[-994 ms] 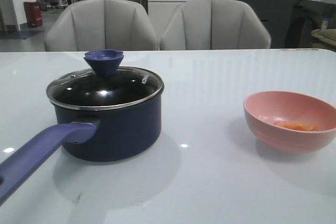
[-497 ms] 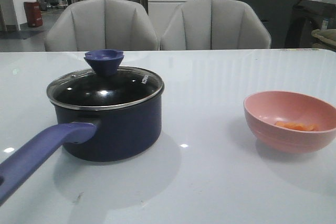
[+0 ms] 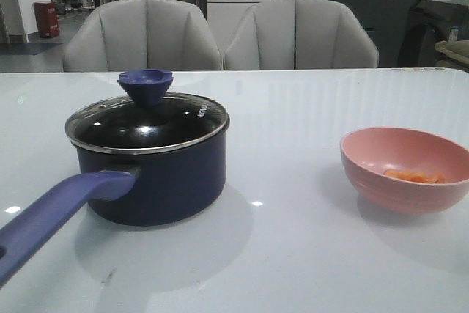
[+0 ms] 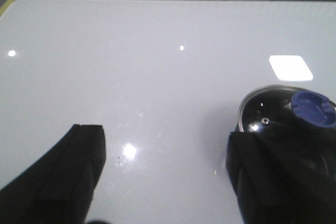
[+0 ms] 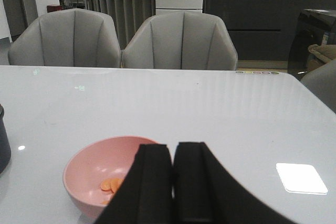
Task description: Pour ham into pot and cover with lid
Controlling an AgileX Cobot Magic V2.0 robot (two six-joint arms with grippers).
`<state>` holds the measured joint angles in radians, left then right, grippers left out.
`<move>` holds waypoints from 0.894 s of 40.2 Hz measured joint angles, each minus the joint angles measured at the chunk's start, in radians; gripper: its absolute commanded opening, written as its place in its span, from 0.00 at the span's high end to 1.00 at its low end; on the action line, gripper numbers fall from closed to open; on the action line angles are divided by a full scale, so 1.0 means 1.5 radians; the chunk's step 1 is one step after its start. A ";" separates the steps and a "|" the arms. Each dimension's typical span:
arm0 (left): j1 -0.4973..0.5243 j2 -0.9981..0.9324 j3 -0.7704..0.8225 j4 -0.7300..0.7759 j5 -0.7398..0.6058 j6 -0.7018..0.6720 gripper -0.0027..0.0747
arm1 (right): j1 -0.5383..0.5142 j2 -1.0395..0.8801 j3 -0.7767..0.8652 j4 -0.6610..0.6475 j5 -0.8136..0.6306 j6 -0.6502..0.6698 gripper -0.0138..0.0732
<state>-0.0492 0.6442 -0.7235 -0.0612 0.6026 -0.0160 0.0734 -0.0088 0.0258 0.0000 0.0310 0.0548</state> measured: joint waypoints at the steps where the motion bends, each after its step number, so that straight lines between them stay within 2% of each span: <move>1: 0.000 0.018 -0.019 0.000 0.022 0.000 0.26 | 0.000 0.000 0.000 0.000 0.000 0.000 0.67; 6: 0.000 0.103 -0.095 -0.018 0.095 0.000 0.26 | 0.000 0.000 0.000 0.000 0.000 0.000 0.67; 12: -0.015 0.191 -0.157 -0.050 0.129 0.000 0.26 | 0.000 0.000 0.000 0.000 0.000 0.000 0.67; 26: -0.192 0.408 -0.260 -0.055 0.124 -0.006 0.26 | 0.000 0.000 0.000 0.000 0.000 0.000 0.67; 36: -0.260 0.562 -0.373 -0.036 0.154 -0.083 0.26 | 0.000 0.000 0.000 0.000 0.000 0.000 0.67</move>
<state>-0.4388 1.4877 -1.2831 -0.1158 0.8343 -0.1407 0.0734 -0.0088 0.0258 0.0000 0.0310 0.0548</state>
